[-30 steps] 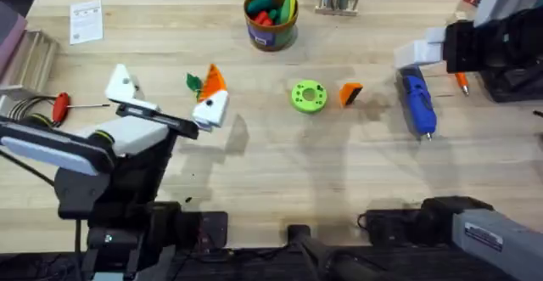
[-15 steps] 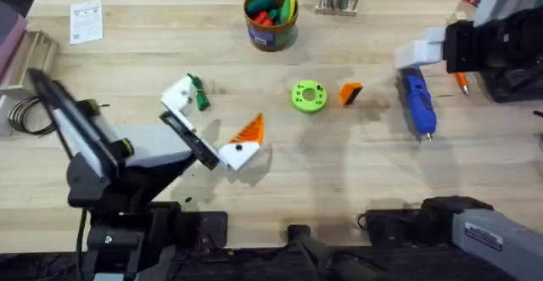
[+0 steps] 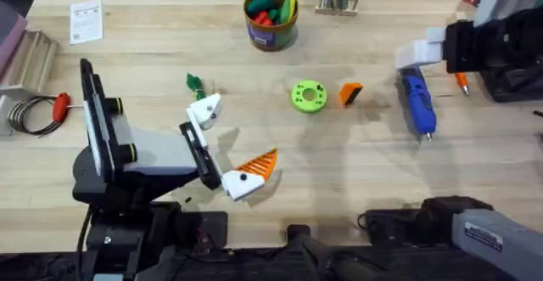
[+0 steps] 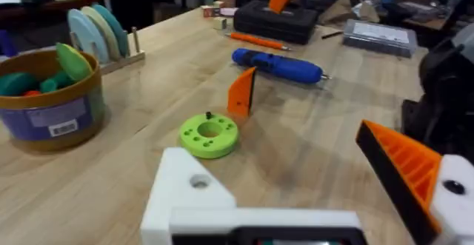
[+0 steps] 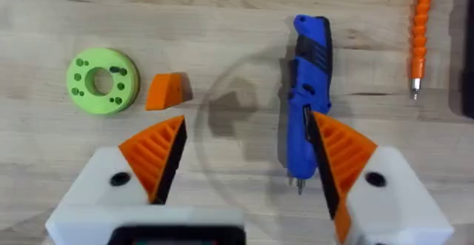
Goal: Pick up the gripper from the table and insert it into the empty holder that is missing its gripper. Then pick up a screw, insert it into the mounting hole, and use the screwdriver to tighten it. Finally, clean up the table by picking up the vegetable and placing it into the bucket.
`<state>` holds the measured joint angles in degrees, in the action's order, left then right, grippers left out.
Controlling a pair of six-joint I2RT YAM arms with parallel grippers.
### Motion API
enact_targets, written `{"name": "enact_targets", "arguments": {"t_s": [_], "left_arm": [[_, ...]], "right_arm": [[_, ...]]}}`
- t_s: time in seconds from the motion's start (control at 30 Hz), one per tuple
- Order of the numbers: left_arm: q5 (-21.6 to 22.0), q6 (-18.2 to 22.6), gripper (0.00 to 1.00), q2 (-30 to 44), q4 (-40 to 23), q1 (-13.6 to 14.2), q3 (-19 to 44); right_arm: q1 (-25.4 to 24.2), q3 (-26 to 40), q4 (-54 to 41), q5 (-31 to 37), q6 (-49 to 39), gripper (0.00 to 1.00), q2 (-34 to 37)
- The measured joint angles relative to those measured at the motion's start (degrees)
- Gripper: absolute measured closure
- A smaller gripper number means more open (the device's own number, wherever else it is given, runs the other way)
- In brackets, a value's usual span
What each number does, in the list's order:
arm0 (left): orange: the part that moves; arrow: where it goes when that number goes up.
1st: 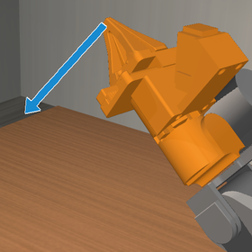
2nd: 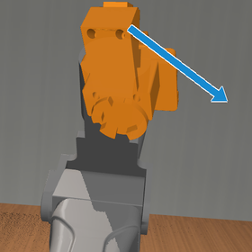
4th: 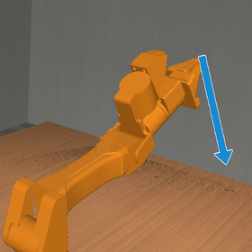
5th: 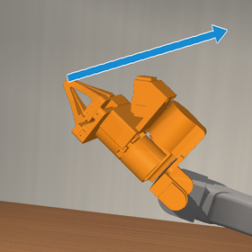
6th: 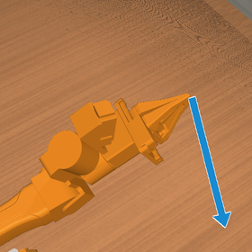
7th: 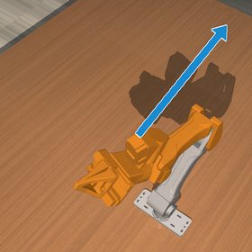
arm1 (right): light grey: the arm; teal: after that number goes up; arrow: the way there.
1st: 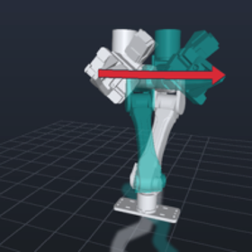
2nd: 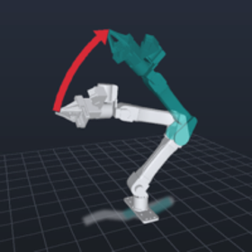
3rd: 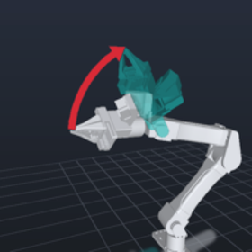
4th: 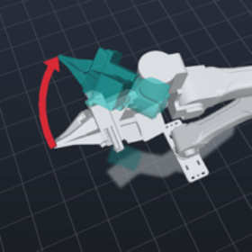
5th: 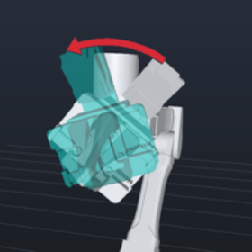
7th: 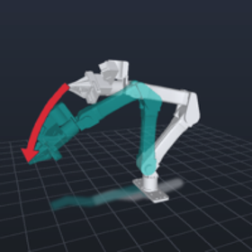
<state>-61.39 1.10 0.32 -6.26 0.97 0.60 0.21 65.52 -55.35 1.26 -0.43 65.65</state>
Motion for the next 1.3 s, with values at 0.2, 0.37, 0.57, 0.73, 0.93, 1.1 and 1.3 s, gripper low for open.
{"name": "enact_targets", "arguments": {"t_s": [0.2,0.37,0.57,0.73,0.93,1.1,1.3], "left_arm": [[-3.6,0.0,0.015,0.0,-0.6,0.0,0.0],[-4.9,0.0,0.016,0.0,-0.8,0.0,0.0],[-5.1,0.0,0.016,0.0,-0.8,0.0,0.0],[-5.1,0.0,0.016,0.0,-0.8,0.0,0.0],[-5.3,0.0,0.015,0.0,-0.8,0.0,0.0],[-5.3,0.0,0.015,0.0,-0.9,0.0,0.0],[-5.3,0.0,0.015,0.0,-0.9,0.0,0.0]], "right_arm": [[0.0,0.0,0.0,0.0,0.0,0.009,0.0],[0.0,0.0,0.0,0.0,0.0,0.009,0.0],[0.0,0.0,0.0,0.0,0.0,0.009,0.0],[0.0,0.0,0.0,0.0,0.0,0.009,0.0],[0.0,0.0,0.0,0.0,0.0,0.009,0.0],[0.0,0.0,0.0,0.0,0.0,0.008,0.0],[0.0,0.0,0.0,0.0,0.0,0.008,0.0]]}}
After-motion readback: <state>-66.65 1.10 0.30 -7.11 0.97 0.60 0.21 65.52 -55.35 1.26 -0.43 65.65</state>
